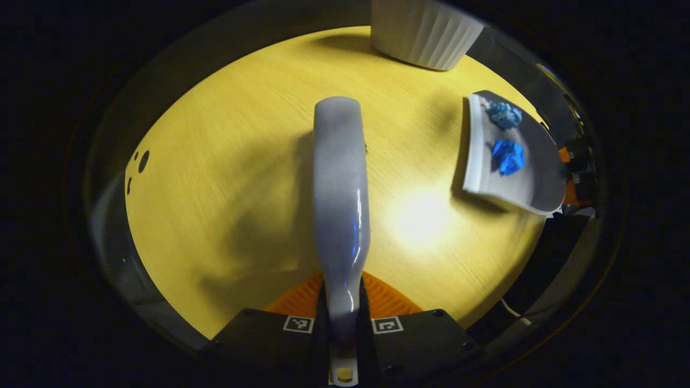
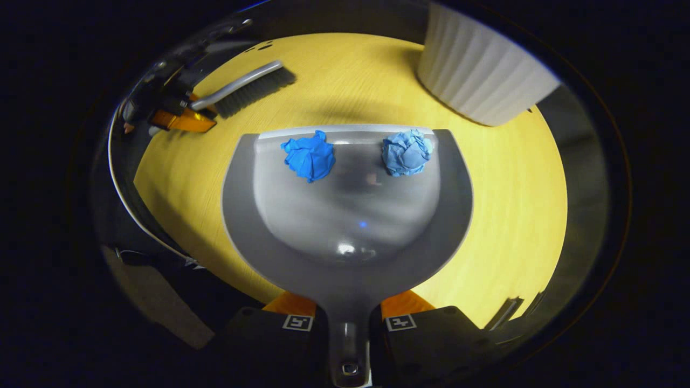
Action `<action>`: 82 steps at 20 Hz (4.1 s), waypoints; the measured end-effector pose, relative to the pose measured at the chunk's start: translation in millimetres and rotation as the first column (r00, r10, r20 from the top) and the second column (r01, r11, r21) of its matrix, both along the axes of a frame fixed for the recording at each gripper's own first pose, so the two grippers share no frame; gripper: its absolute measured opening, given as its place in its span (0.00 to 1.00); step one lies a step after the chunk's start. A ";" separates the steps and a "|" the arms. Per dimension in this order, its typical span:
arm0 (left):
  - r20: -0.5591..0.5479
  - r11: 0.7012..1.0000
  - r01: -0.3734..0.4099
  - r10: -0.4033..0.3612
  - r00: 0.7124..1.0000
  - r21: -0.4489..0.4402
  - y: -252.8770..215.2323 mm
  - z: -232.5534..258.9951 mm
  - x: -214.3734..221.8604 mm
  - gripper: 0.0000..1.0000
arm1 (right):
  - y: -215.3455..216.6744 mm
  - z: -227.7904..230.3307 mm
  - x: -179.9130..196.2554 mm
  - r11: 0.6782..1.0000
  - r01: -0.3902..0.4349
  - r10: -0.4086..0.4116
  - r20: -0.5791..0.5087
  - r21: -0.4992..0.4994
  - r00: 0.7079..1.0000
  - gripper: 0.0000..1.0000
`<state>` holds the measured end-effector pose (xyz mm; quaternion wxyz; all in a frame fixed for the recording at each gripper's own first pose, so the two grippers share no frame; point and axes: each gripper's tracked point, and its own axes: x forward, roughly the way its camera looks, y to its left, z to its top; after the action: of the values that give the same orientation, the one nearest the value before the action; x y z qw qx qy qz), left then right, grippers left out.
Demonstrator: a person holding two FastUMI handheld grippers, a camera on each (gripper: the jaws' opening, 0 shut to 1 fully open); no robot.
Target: Pick up the small broom and dustpan from the desktop, sweep the trash into the dustpan with the broom, and then empty the trash into the garbage bin.
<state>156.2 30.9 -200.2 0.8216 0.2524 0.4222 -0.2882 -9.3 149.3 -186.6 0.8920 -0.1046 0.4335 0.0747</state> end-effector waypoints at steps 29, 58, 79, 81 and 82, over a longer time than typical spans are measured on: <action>0.063 1.000 -0.002 0.003 0.998 -0.025 1.9 -0.7 -3.4 0.24 | 11.9 110.1 55.1 0.742 0.433 -0.105 0.550 -0.511 0.829 0.34; 0.086 1.000 0.015 -0.017 0.996 0.019 4.9 1.7 0.5 0.24 | -8.8 167.1 38.6 0.283 0.456 0.419 0.536 -0.844 0.733 0.32; 0.069 1.000 -0.022 0.023 0.997 -0.011 2.1 0.3 -3.7 0.24 | 79.1 119.1 10.5 0.997 0.047 -0.071 0.644 0.054 0.762 0.32; 0.068 1.000 -0.024 0.025 0.997 -0.011 2.4 0.7 -4.0 0.24 | 85.0 98.1 8.6 0.997 0.007 -0.048 0.594 0.071 0.803 0.36; 0.067 1.000 -0.026 0.026 0.997 -0.011 2.7 0.8 -4.3 0.28 | 87.9 85.2 9.1 0.998 -0.007 -0.034 0.569 0.070 0.821 0.28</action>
<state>152.0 33.6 -199.3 0.8403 0.2523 0.3961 -0.2709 -0.2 237.3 -101.4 0.9843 -0.0885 0.1450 0.0486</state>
